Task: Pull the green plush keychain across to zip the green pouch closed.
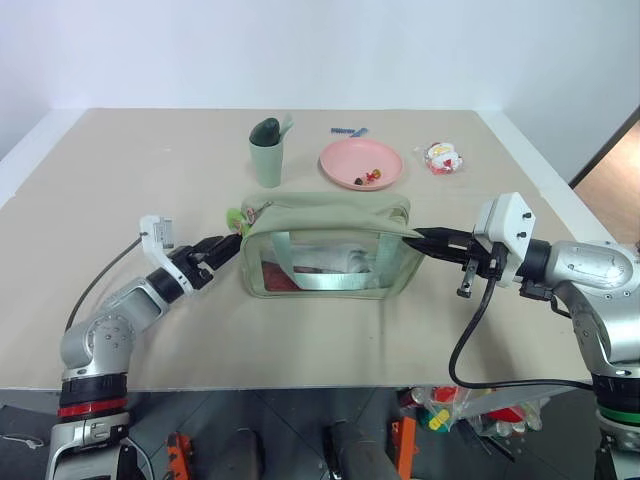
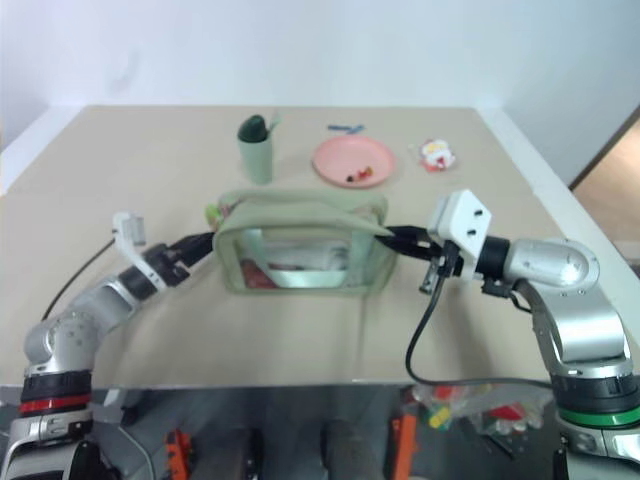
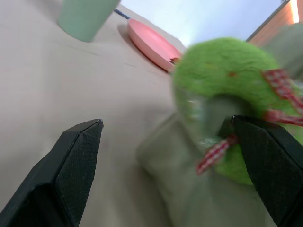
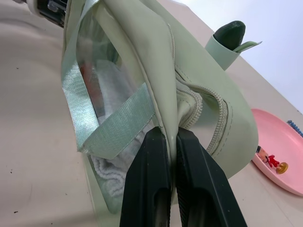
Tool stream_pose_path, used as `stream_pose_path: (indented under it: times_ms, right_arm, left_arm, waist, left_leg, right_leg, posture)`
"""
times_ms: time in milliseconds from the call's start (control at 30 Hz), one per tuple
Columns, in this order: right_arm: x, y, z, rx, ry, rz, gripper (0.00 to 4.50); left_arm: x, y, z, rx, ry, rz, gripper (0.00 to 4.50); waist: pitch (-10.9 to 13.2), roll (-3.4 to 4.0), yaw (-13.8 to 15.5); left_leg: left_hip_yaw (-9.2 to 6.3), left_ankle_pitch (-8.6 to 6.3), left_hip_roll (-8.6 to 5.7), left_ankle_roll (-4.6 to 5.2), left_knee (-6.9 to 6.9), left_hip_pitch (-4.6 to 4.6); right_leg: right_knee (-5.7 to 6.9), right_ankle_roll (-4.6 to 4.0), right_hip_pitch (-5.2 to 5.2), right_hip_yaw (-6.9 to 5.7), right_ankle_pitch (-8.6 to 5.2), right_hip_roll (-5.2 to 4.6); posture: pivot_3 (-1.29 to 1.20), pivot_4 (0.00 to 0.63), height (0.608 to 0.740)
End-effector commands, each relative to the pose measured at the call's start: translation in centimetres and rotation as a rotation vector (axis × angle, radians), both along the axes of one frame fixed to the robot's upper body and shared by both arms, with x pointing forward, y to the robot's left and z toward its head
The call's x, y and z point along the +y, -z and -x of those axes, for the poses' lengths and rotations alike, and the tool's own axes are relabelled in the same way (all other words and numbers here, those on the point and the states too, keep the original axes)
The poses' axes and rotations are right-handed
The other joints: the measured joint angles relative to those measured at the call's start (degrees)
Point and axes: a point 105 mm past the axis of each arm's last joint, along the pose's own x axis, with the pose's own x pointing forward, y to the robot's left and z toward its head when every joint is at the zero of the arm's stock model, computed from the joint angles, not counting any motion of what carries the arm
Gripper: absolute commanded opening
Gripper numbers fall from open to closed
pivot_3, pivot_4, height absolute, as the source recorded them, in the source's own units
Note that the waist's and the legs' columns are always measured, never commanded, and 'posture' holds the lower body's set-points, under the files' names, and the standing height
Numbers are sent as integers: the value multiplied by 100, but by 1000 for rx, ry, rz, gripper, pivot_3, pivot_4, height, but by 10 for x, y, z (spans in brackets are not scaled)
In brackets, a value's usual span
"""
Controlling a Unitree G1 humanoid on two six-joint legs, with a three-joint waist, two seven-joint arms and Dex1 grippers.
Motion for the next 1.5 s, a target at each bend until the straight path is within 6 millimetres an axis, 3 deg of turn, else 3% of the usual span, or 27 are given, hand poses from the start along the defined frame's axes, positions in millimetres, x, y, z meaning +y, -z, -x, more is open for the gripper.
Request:
stream_pose_path:
  times_ms: [33,167,333,500,700,867,1167,1367,1500]
  right_arm:
    - [0,-6,1,-29,-10,22,0]
    - [1,-7,1,-32,-10,28,0]
    - [-1,-6,0,-28,-1,48,0]
    - [-3,-8,1,-31,4,53,0]
    - [-7,-10,1,-27,18,70,0]
    - [-9,-10,0,-22,19,76,0]
    - [-7,-12,-3,-28,16,85,0]
    - [-9,-12,-2,-31,29,90,0]
    - [-10,-11,-1,-30,29,90,0]
  left_arm:
    - [5,-12,-8,-73,-2,43,3090]
    - [2,-12,-12,-85,29,50,1702]
    - [-14,-29,-12,-129,92,70,17]
    - [-19,-66,4,-235,138,16,17]
    - [-29,-145,39,-410,178,-72,17]
    - [-58,-178,43,-496,221,-124,17]
    - [-129,-175,35,-525,374,-156,17]
    - [-146,-170,33,-540,401,-186,17]
    - [-150,-153,28,-531,401,-326,17]
  waist:
    - [0,0,4]
    - [0,0,1]
    - [0,0,4]
    - [2,-4,9]
    - [8,-13,13]
    - [7,-12,15]
    - [8,-13,17]
    - [8,-13,18]
    - [8,-13,21]
  left_leg:
    - [0,0,0,0,0,-1]
    - [0,0,0,0,0,-1]
    - [-2,0,0,0,-1,-2]
    - [-4,0,1,0,-1,-6]
    - [-7,0,1,0,-2,-9]
    - [-3,0,-9,-1,-1,-1]
    - [-3,1,-12,-3,-1,-6]
    - [-5,1,-12,-3,-9,-6]
    - [-4,1,-15,-3,-7,-6]
  right_leg:
    - [0,0,0,0,0,0]
    - [0,2,0,1,0,-1]
    - [0,3,0,-1,0,-1]
    - [0,6,-1,-2,-1,-2]
    - [-1,11,-3,-4,-3,-5]
    - [-2,15,6,1,-4,-11]
    - [-4,19,2,5,-2,-9]
    - [-4,20,-2,5,-4,-8]
    - [-5,20,0,7,-5,-10]
  posture:
    - [0,150,740]
    - [0,150,740]
    - [0,150,740]
    - [0,150,740]
    - [0,150,740]
    - [0,150,740]
    - [0,150,740]
    - [0,150,740]
    - [0,150,740]
